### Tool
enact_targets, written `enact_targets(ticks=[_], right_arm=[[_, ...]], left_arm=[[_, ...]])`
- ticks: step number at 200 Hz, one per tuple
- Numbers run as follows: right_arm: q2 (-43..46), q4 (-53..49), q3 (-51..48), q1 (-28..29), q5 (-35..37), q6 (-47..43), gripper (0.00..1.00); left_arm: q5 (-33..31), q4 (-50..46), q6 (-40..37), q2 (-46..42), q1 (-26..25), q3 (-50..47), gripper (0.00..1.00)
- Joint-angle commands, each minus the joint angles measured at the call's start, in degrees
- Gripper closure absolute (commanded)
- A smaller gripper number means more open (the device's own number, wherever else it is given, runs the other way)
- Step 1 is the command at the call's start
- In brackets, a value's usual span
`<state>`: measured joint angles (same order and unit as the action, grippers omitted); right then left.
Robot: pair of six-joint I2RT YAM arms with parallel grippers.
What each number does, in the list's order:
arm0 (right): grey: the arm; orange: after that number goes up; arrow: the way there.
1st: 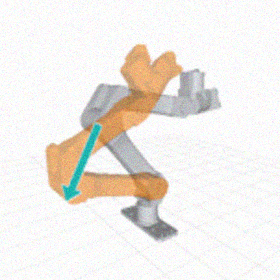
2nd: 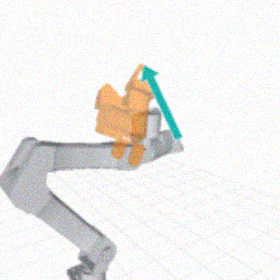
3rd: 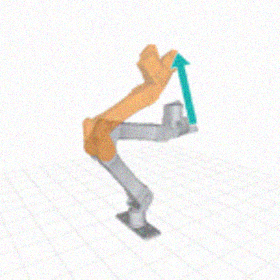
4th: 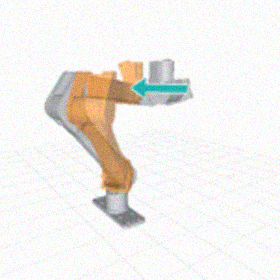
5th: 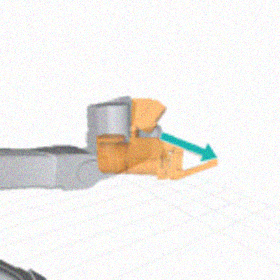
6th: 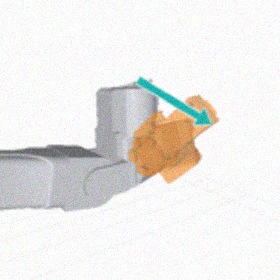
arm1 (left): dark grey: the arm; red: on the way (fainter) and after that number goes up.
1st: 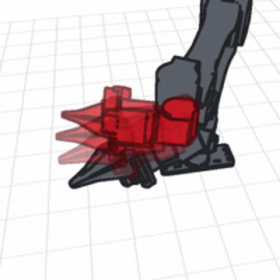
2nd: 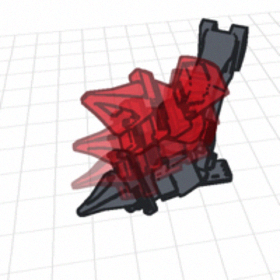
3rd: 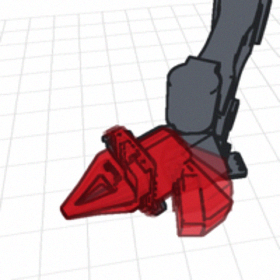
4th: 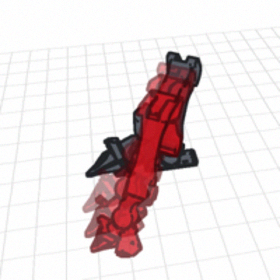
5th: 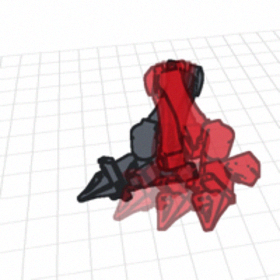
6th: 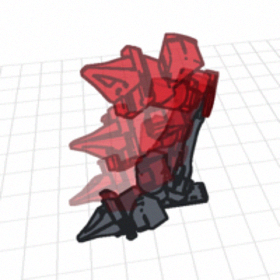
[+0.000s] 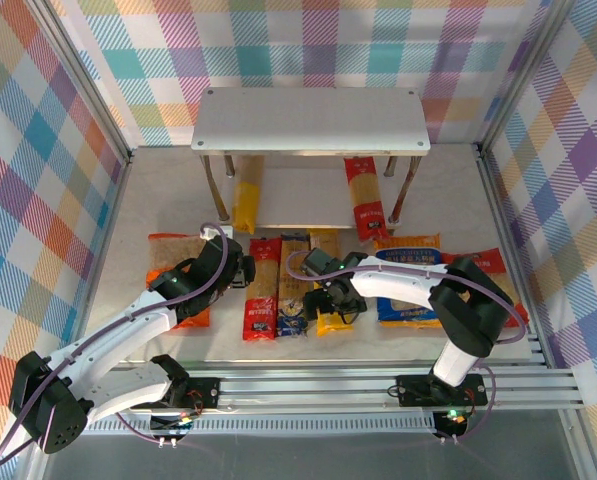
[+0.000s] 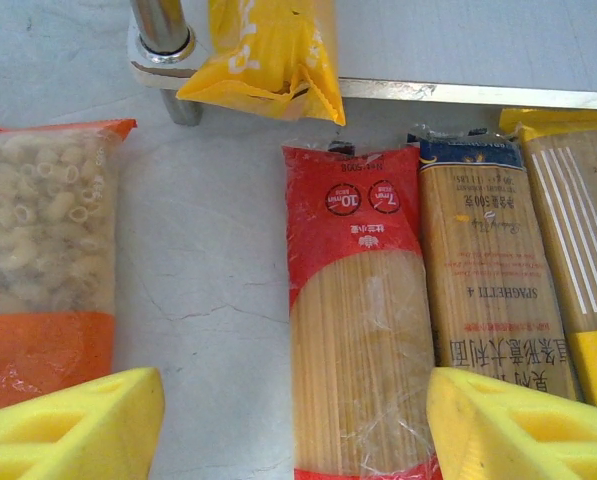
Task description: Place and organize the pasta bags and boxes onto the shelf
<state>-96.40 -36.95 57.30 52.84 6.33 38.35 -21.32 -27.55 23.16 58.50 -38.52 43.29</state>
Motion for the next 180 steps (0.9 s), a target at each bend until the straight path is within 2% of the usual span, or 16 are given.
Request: enact_targets(ticks=[1, 48, 65, 180], right_arm=[[-2.30, -0.04, 1.33, -0.02, -0.98, -0.24, 0.03], [-4.83, -0.98, 1.24, -0.11, -0.26, 1.02, 0.05], [-5.10, -0.84, 0.89, -0.07, -0.39, 0.86, 0.09], [2.12, -3.16, -2.09, -0.04, -0.71, 0.67, 0.81]], left_arm=[[-1.43, -0.84, 0.84, -0.75, -0.41, -0.66, 0.30], [-1.70, -1.01, 0.66, -0.87, -0.37, -0.77, 0.30], [-1.93, -1.10, 0.66, -1.04, -0.38, -0.75, 0.30], [-2.15, -0.79, 1.06, 0.03, -0.34, -0.44, 0.34]])
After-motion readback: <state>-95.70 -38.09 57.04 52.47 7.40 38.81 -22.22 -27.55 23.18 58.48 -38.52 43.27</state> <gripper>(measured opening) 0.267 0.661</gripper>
